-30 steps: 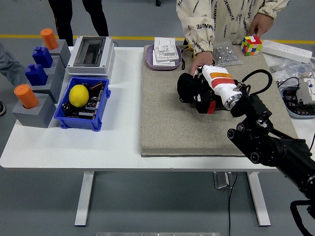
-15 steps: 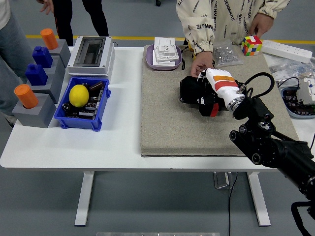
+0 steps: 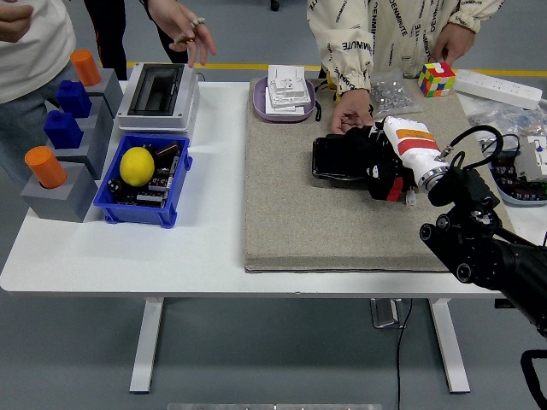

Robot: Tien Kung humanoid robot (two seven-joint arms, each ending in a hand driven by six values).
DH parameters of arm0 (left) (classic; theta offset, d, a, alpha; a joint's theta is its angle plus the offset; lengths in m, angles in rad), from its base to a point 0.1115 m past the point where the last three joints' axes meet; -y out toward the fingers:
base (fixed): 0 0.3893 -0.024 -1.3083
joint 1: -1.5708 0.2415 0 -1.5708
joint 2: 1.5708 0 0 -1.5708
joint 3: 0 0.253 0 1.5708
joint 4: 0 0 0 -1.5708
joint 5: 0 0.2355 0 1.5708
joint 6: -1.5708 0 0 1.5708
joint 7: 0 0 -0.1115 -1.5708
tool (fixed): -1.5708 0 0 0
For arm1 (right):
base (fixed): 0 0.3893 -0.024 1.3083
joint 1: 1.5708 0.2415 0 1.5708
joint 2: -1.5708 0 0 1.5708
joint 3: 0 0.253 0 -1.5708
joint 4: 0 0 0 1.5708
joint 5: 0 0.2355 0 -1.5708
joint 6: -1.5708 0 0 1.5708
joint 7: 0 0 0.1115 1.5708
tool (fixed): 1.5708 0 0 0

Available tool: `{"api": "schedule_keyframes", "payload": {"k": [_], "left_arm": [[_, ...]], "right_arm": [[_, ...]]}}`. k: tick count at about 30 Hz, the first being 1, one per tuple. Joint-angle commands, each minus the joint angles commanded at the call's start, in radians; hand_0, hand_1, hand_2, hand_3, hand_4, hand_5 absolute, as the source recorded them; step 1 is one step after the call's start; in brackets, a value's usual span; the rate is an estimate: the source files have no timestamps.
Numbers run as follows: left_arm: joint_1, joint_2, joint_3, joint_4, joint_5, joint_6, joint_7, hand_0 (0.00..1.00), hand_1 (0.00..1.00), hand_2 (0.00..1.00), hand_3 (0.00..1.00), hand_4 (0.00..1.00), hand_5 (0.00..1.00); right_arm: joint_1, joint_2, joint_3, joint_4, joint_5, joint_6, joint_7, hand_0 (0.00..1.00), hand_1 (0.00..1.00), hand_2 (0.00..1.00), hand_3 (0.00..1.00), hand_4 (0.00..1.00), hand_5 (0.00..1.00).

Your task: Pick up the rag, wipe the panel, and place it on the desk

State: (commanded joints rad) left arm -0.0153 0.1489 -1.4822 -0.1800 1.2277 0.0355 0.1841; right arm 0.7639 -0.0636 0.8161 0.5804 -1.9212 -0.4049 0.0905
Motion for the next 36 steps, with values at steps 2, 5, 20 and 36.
{"api": "schedule_keyframes", "payload": {"k": [2, 5, 20, 36], "left_arm": [[0.0, 0.0, 0.0, 0.0, 0.0, 0.0, 0.0, 0.648, 0.694, 0.734, 0.564, 0.598, 0.473], [0.001, -0.001, -0.003, 0.0, 0.001, 0.0, 0.001, 0.648, 0.694, 0.734, 0.564, 0.598, 0.473], [0.006, -0.001, -0.004, 0.0, 0.002, 0.001, 0.001, 0.644, 0.693, 0.734, 0.564, 0.598, 0.473], [0.013, 0.0, 0.0, 0.0, 0.002, 0.0, 0.001, 0.643, 0.692, 0.735, 0.565, 0.598, 0.473]], "right_arm": [[-0.004, -0.007, 0.005, -0.001, -0.001, 0.001, 0.0, 0.2, 0.319, 0.392, 0.393, 0.973, 0.011], [-0.01, -0.018, 0.012, 0.0, -0.002, 0.001, 0.0, 0.2, 0.319, 0.392, 0.393, 0.973, 0.011], [-0.038, -0.063, 0.038, -0.002, -0.007, 0.003, -0.001, 0.201, 0.32, 0.392, 0.392, 0.971, 0.01], [-0.062, -0.112, 0.066, -0.007, -0.012, 0.004, -0.002, 0.201, 0.32, 0.392, 0.393, 0.972, 0.011]]}}
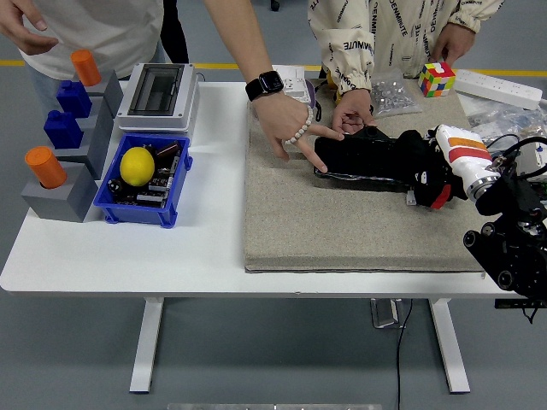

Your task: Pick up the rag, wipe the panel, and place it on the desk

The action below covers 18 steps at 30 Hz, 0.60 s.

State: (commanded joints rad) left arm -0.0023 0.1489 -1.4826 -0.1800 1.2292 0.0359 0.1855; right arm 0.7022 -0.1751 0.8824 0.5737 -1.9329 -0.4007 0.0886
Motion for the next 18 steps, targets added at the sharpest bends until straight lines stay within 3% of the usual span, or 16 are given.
{"api": "schedule_keyframes", "payload": {"k": [18], "left_arm": [[0.001, -0.004, -0.005, 0.0, 0.001, 0.0, -0.001, 0.645, 0.694, 0.736, 0.564, 0.598, 0.473]], "right_arm": [[-0.014, -0.048, 0.028, -0.009, -0.006, 0.003, -0.001, 0.201, 0.32, 0.392, 0.393, 0.972, 0.013]]}}
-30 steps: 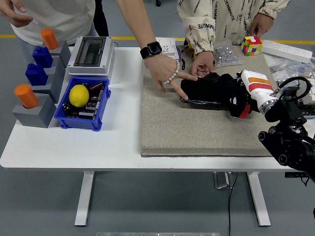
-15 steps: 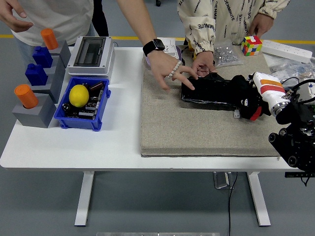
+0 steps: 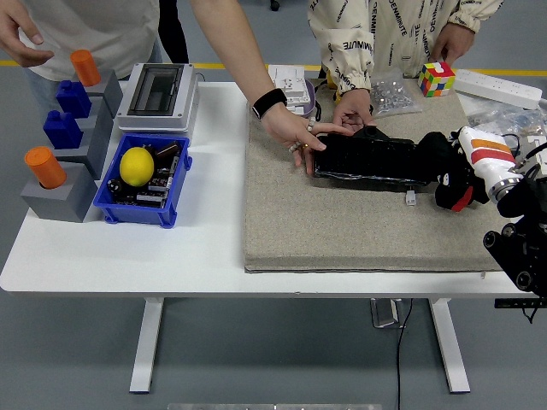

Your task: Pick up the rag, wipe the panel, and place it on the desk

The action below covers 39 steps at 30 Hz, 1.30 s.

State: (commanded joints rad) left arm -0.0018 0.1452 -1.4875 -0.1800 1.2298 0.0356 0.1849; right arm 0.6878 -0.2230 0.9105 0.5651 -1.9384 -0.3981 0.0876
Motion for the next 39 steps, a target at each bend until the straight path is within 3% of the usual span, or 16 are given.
{"api": "schedule_keyframes", "payload": {"k": [39], "left_arm": [[0.003, -0.007, -0.004, 0.0, -0.003, 0.0, -0.002, 0.644, 0.693, 0.734, 0.564, 0.598, 0.472]], "right_arm": [[-0.002, -0.004, 0.023, -0.003, -0.01, 0.0, 0.0, 0.201, 0.32, 0.392, 0.392, 0.971, 0.015]]}}
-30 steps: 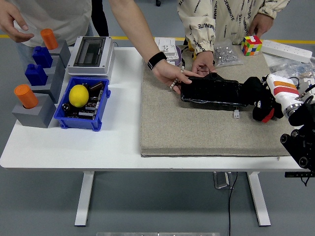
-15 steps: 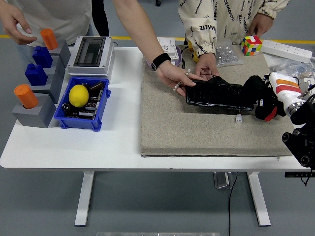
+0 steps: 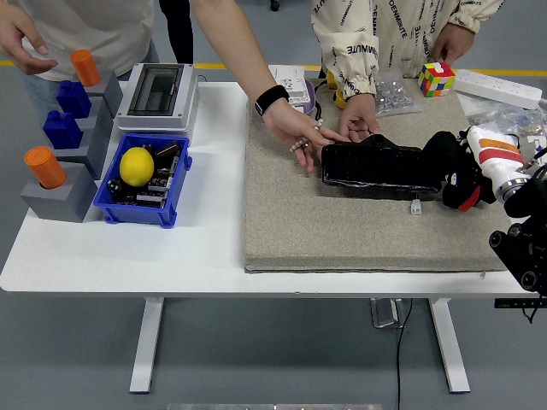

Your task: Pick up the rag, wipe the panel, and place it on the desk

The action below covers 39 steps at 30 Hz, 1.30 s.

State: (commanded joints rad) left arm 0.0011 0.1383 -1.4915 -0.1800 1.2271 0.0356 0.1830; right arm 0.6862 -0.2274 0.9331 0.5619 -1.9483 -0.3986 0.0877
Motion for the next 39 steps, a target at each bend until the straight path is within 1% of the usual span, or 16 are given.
{"api": "schedule_keyframes", "payload": {"k": [9, 18, 28, 39], "left_arm": [[0.001, 0.0, -0.003, 0.0, 0.004, 0.001, 0.002, 0.644, 0.693, 0.734, 0.564, 0.598, 0.473], [-0.001, 0.001, -0.001, 0.0, 0.001, 0.0, 0.0, 0.642, 0.694, 0.733, 0.564, 0.598, 0.473], [-0.001, 0.001, -0.002, 0.0, 0.002, 0.001, 0.001, 0.645, 0.693, 0.734, 0.565, 0.597, 0.472], [-0.004, 0.003, -0.002, 0.0, 0.0, 0.001, 0.001, 0.643, 0.692, 0.734, 0.565, 0.598, 0.473]], "right_arm": [[0.004, -0.004, 0.0, 0.0, -0.001, 0.0, -0.001, 0.2, 0.32, 0.392, 0.393, 0.971, 0.015], [0.007, 0.004, -0.004, 0.0, -0.001, 0.001, 0.0, 0.2, 0.32, 0.392, 0.392, 0.971, 0.015], [0.021, 0.029, -0.013, -0.003, -0.003, 0.001, 0.0, 0.201, 0.32, 0.392, 0.392, 0.971, 0.015], [0.032, 0.07, -0.004, -0.005, -0.01, -0.002, 0.0, 0.202, 0.319, 0.392, 0.393, 0.971, 0.014]]}}
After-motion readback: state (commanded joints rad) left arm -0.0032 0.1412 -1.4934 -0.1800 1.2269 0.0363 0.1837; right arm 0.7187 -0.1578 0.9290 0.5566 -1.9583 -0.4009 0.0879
